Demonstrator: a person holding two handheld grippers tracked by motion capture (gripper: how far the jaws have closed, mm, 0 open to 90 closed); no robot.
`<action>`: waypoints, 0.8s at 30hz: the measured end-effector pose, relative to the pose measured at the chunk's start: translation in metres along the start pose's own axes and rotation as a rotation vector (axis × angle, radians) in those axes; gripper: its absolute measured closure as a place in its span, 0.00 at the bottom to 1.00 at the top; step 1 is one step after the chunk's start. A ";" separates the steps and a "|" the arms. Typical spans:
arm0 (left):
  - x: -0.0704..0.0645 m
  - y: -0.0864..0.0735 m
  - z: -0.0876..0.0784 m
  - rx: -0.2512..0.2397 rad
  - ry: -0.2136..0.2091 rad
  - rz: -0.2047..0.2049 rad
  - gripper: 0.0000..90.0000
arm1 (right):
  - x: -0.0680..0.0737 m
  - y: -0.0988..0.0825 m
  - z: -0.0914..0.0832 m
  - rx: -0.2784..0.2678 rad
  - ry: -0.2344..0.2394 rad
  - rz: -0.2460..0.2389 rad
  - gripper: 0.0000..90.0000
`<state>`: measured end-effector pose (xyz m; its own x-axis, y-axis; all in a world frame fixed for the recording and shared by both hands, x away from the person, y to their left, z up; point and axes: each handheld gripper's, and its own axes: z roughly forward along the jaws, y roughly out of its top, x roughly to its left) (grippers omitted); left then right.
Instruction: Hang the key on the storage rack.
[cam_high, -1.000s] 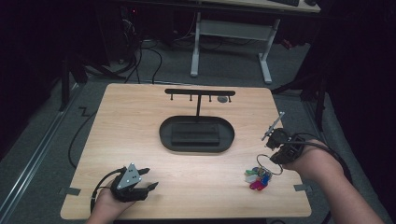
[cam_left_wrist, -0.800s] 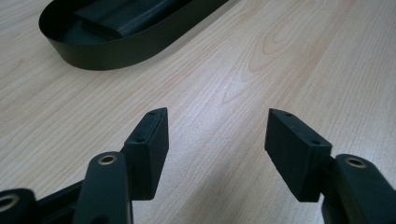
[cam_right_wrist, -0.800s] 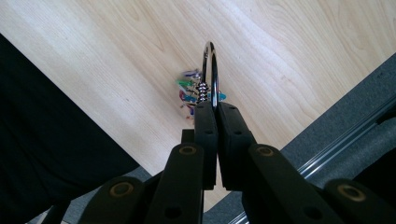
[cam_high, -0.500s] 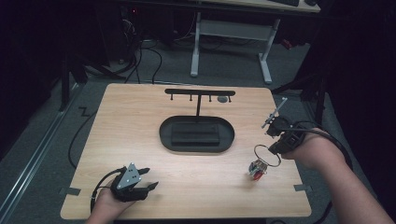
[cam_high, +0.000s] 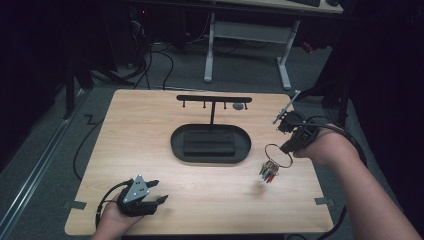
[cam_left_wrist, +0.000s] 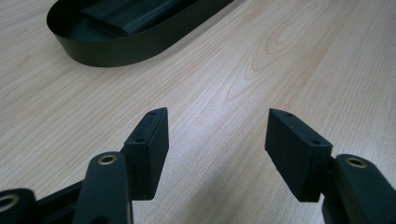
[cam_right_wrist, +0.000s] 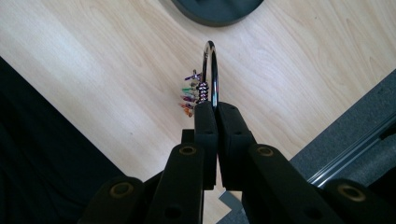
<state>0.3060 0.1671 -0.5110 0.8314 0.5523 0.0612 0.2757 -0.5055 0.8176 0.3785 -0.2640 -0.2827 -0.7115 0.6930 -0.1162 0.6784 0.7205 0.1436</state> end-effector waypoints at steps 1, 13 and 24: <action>0.000 0.000 0.000 0.001 0.001 0.001 0.45 | -0.001 0.002 0.000 -0.003 0.003 0.001 0.98; 0.000 0.000 0.002 0.004 0.008 0.011 0.44 | -0.013 0.027 -0.005 -0.040 0.001 0.007 0.98; 0.001 -0.002 -0.001 0.001 0.010 0.001 0.45 | -0.027 0.052 -0.001 -0.038 -0.010 0.024 0.98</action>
<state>0.3058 0.1700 -0.5118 0.8269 0.5583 0.0680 0.2751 -0.5069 0.8169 0.4330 -0.2455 -0.2706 -0.6933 0.7103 -0.1216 0.6875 0.7025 0.1841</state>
